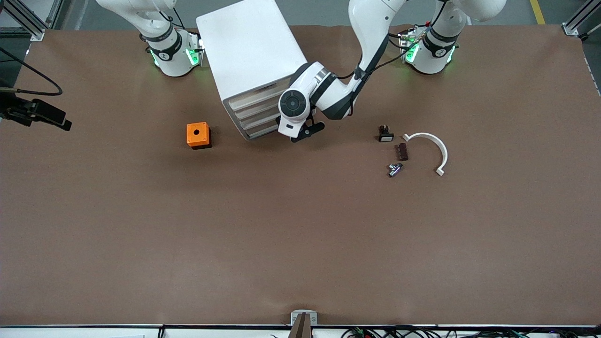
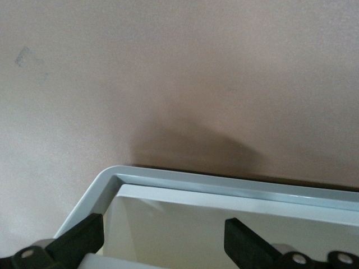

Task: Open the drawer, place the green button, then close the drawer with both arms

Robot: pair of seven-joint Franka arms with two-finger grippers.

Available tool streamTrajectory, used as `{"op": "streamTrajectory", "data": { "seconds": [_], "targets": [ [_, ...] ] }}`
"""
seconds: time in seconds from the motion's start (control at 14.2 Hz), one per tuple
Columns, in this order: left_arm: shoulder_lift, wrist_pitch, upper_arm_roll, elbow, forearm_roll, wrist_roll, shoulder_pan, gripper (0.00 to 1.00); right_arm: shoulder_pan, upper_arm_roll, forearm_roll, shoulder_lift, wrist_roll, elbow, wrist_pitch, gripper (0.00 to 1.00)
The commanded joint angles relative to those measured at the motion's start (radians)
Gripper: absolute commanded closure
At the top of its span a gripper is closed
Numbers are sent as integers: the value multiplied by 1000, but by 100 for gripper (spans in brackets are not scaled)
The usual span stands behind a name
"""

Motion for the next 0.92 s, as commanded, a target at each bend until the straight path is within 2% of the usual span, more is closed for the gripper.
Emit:
{"op": "streamTrajectory", "data": {
  "seconds": [0.0,0.21,0.49,0.71,0.85],
  "targets": [
    [24,32,-7,70,3,-4,4,0,-18,19,-20,-2,-11,12,-13,0],
    [-24,3,-7,73,106,2,117,0,-18,19,-20,-2,-11,12,-13,0],
    [-108,-114,-9,93,228,24,269,0,-18,19,-19,-2,-11,12,-11,0],
    [-120,-229,-7,197,298,56,401,0,-15,19,-19,-2,-11,12,-13,0],
    [-151,-246,-7,239,390,58,470,0,-14,20,-16,-2,-11,13,-11,0]
  ]
}}
